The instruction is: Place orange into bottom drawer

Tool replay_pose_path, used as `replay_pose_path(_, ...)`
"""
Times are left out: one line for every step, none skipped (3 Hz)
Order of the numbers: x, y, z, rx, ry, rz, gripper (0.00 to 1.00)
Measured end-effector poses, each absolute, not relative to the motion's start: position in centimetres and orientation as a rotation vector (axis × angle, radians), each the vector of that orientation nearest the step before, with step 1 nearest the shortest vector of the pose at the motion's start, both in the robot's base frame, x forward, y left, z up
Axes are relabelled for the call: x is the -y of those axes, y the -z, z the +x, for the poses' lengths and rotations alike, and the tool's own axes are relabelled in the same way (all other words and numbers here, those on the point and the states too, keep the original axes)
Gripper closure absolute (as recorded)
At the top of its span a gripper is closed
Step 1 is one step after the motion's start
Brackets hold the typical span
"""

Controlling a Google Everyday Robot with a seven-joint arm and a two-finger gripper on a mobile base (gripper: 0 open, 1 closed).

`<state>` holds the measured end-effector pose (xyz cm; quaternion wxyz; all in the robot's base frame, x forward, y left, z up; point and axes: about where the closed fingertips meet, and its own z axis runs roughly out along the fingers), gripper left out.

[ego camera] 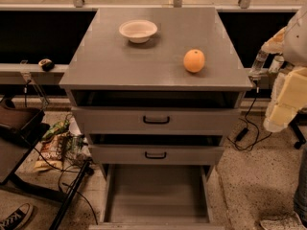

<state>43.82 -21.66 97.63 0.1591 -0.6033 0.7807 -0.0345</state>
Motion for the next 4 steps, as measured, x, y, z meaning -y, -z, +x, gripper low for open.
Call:
replay_pose_path(21.7,-97.6,43.8,-2.232,0.099,-1.724,0.00)
replay_pose_path(21.5,-97.7,43.6,-2.236,0.090,-1.697,0.00)
replay_pose_path(22.0,-96.2,44.6,-2.265,-0.028,-1.530,0.00)
replay_pose_path(22.6,-95.7,48.6,-2.194,-0.172,-1.292,0.00)
